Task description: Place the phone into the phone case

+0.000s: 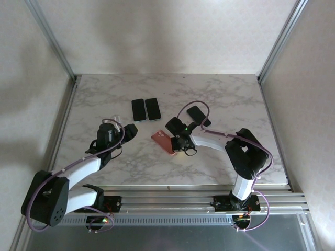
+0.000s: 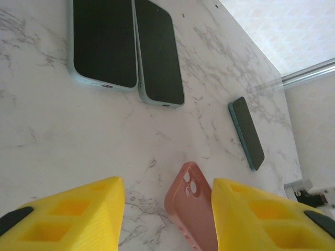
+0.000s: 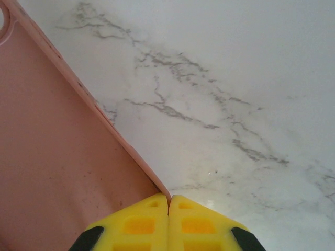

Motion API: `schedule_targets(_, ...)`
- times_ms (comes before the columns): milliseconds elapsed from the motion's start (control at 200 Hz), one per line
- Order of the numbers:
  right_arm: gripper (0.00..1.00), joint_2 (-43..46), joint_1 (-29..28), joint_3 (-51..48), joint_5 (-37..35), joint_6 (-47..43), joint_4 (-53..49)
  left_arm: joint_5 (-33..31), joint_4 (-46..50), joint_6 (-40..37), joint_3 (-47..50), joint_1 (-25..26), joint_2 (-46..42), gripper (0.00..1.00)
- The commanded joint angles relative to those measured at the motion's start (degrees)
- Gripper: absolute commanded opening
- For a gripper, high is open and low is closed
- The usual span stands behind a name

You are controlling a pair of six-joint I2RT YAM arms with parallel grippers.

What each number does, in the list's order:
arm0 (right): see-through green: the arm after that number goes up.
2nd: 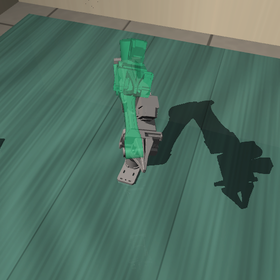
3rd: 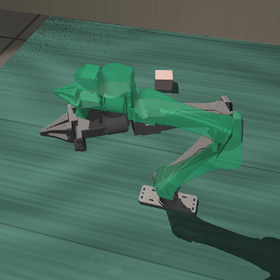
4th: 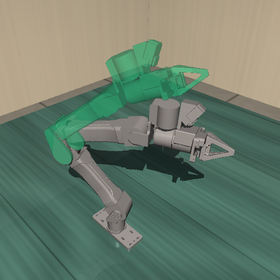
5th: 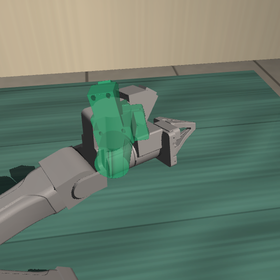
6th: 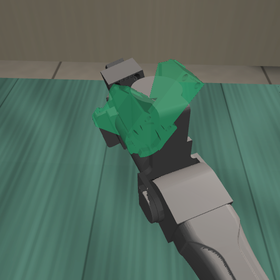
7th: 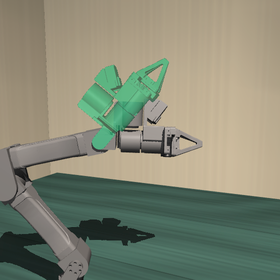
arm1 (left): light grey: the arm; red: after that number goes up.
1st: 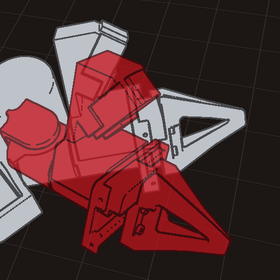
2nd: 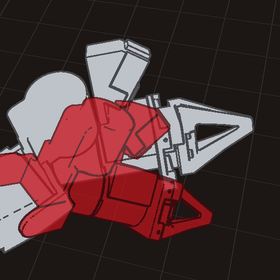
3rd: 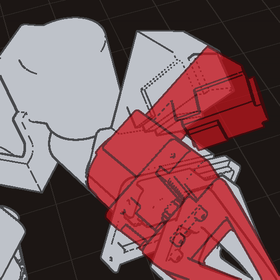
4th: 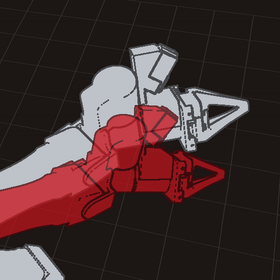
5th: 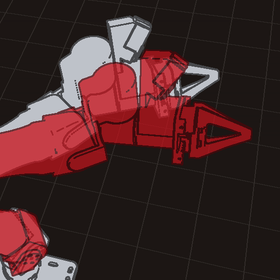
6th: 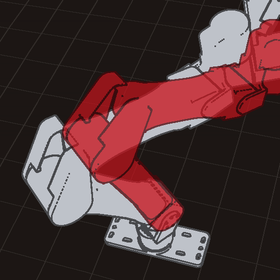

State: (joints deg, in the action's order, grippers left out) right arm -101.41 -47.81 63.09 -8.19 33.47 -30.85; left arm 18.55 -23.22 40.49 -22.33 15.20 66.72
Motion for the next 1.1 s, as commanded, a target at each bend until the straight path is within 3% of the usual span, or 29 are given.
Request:
schedule_targets(0,0.0,-0.8,-0.6,-0.8,-2.8,0.6,-0.8,-1.4,1.6,-0.2,1.2,-0.5,-2.1,0.47)
schedule_targets(90,0.0,-0.3,-1.0,-1.8,-3.0,-0.3,-0.6,-1.6,2.2,-0.3,1.3,-0.5,-2.8,0.47)
schedule_targets(391,0.24,0.6,-1.3,-2.4,-2.1,0.0,-0.3,-1.8,2.8,-0.4,1.0,-0.5,-3.2,0.47)
schedule_targets(591,0.32,5.1,-0.1,-0.2,-2.8,-2.7,-3.9,-0.8,3.2,-1.3,-0.5,-0.4,-3.4,0.48)
schedule_targets(666,0.4,6.7,2.5,2.1,-2.8,-5.9,-5.2,0.2,3.1,-1.7,-2.1,-0.3,-2.1,0.48)
schedule_targets(806,0.63,6.7,10.2,6.8,-2.8,-11.0,-5.9,1.4,1.2,-1.5,-4.6,0.3,1.6,0.48)
schedule_targets(966,0.77,2.1,20.0,10.7,1.0,-15.5,-2.7,2.1,-2.4,-0.3,-7.1,2.0,6.0,0.48)
schedule_targets(1097,0.89,-4.4,24.4,16.0,0.7,-19.6,-2.0,2.0,-3.5,-0.1,-9.4,3.6,9.3,0.49)
